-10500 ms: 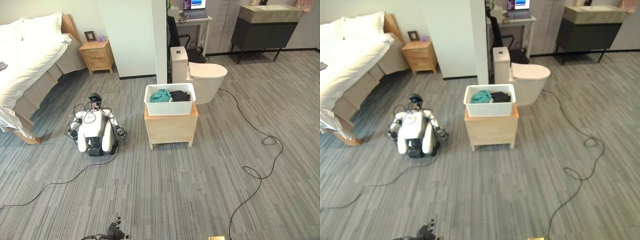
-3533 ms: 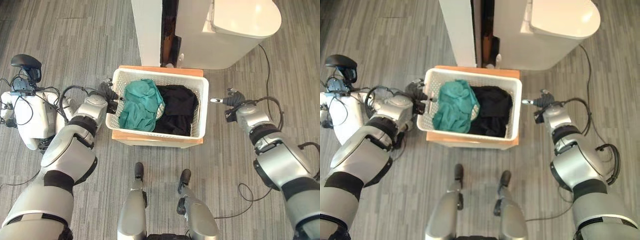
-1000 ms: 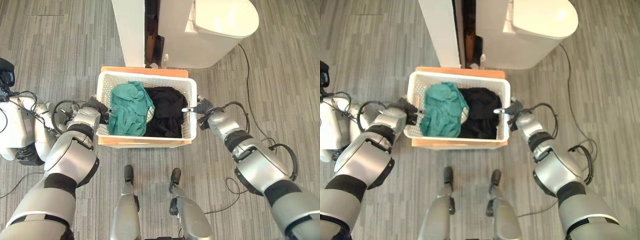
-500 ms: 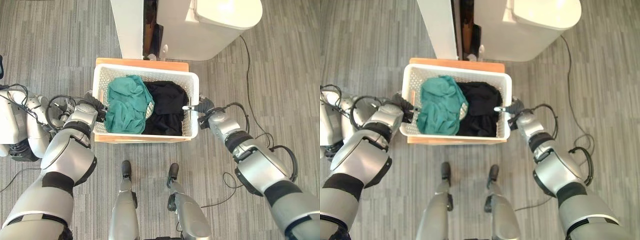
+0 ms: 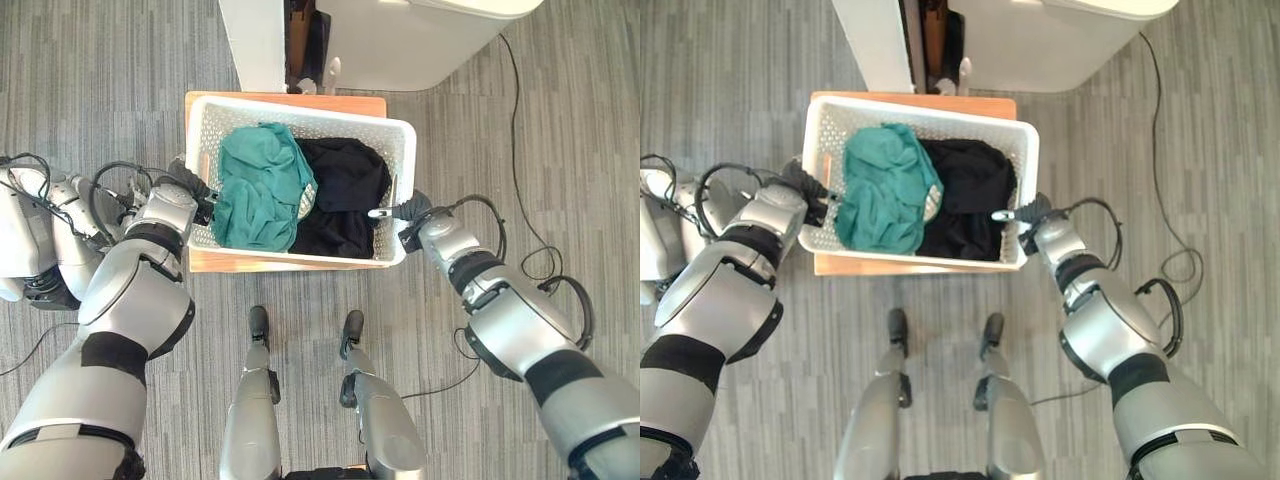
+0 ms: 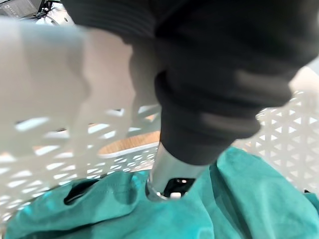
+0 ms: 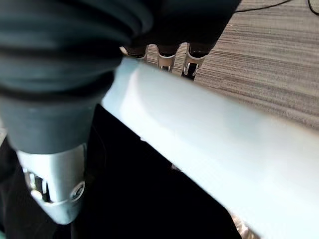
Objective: Grab the laundry basket,head to the washer,open it,put in the laundry and shut it.
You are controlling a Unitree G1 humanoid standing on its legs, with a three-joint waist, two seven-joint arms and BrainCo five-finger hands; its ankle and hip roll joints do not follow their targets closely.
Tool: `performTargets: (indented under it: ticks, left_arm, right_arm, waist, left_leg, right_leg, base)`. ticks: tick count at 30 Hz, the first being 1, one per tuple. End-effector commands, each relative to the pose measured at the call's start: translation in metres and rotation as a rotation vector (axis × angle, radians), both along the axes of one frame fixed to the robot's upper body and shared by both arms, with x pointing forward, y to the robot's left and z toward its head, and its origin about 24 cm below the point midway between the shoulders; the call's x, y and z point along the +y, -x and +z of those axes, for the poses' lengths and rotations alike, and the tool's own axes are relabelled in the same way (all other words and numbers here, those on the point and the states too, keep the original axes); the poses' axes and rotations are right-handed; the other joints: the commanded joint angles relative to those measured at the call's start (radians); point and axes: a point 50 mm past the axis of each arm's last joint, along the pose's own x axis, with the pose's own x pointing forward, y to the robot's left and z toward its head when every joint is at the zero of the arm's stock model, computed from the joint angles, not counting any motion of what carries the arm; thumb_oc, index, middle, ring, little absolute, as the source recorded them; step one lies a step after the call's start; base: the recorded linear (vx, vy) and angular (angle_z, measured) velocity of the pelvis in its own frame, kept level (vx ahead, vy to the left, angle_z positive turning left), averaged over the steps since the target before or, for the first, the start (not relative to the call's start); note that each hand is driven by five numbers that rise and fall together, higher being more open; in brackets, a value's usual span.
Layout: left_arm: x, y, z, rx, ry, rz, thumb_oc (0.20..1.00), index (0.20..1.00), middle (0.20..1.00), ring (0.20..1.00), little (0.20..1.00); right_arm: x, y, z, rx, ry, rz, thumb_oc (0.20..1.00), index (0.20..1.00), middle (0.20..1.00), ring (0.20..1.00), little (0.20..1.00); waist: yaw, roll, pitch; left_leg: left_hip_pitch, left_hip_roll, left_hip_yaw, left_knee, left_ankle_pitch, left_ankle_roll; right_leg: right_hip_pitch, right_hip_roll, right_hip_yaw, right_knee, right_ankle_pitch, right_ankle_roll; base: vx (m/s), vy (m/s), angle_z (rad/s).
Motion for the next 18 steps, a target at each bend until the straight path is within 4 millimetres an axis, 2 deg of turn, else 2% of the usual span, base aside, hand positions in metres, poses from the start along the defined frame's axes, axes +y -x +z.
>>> performTargets:
  ticks: [1, 2, 4, 7, 12, 18]
  left_arm:
    - [-0.042, -0.012, 0.042, -0.101, -0.071, -0.119, 0.2, 0.2, 0.2, 0.2, 0.2]
    - [-0.042, -0.012, 0.039, -0.092, -0.071, -0.119, 0.2, 0.2, 0.2, 0.2, 0.2]
    - [-0.044, -0.012, 0.033, -0.064, -0.112, -0.134, 0.2, 0.2, 0.2, 0.2, 0.2]
    - [-0.05, -0.013, 0.035, -0.052, -0.24, -0.185, 0.2, 0.2, 0.2, 0.2, 0.2]
    - [-0.055, -0.012, 0.021, -0.012, -0.409, -0.24, 0.2, 0.2, 0.2, 0.2, 0.2]
    - [-0.055, -0.01, 0.006, 0.001, -0.501, -0.257, 0.2, 0.2, 0.2, 0.2, 0.2]
  right_arm:
    - [0.007, -0.005, 0.016, 0.003, 0.116, 0.023, 1.0, 1.0, 1.0, 1.0, 1.0]
    - [0.006, -0.004, 0.014, 0.013, 0.117, 0.018, 0.674, 0.674, 0.674, 0.674, 0.674]
    - [0.006, -0.003, 0.008, 0.036, 0.13, 0.027, 0.2, 0.2, 0.2, 0.2, 0.2]
    - [0.0, -0.002, 0.006, 0.06, 0.178, 0.013, 0.2, 0.2, 0.2, 0.2, 0.2]
    - [0.002, 0.001, -0.003, 0.067, 0.183, 0.03, 0.2, 0.2, 0.2, 0.2, 0.2]
    - [0.002, 0.0, -0.002, 0.027, 0.169, 0.043, 0.2, 0.2, 0.2, 0.2, 0.2]
  waist:
    - [0.011, 0.048, 0.045]
    - [0.012, 0.048, 0.045]
    - [0.013, 0.049, 0.045]
    - [0.015, 0.05, 0.043]
    - [0.015, 0.057, 0.033]
    - [0.014, 0.062, 0.014]
  left_leg:
    - [-0.002, -0.01, 0.032, -0.031, 0.013, 0.012]
    - [-0.002, -0.01, 0.031, -0.03, 0.013, 0.012]
    - [0.002, -0.011, 0.028, -0.029, 0.012, 0.013]
    - [0.005, -0.01, 0.026, -0.028, 0.009, 0.014]
    - [0.017, -0.01, 0.026, -0.032, 0.006, 0.015]
    - [0.035, -0.008, 0.026, -0.037, -0.001, 0.015]
  right_leg:
    - [-0.03, -0.037, 0.027, 0.1, -0.06, 0.084]
    - [-0.029, -0.037, 0.026, 0.099, -0.06, 0.083]
    - [-0.026, -0.036, 0.028, 0.1, -0.06, 0.082]
    - [-0.023, -0.035, 0.03, 0.101, -0.06, 0.082]
    - [-0.018, -0.033, 0.035, 0.102, -0.063, 0.08]
    - [-0.01, -0.031, 0.04, 0.106, -0.072, 0.082]
  base:
    - [0.02, -0.003, 0.04]
    - [0.01, 0.0, 0.04]
    - [0.0, 0.0, 0.0]
    - [0.0, 0.0, 0.0]
    - [0.0, 0.0, 0.0]
    - [0.0, 0.0, 0.0]
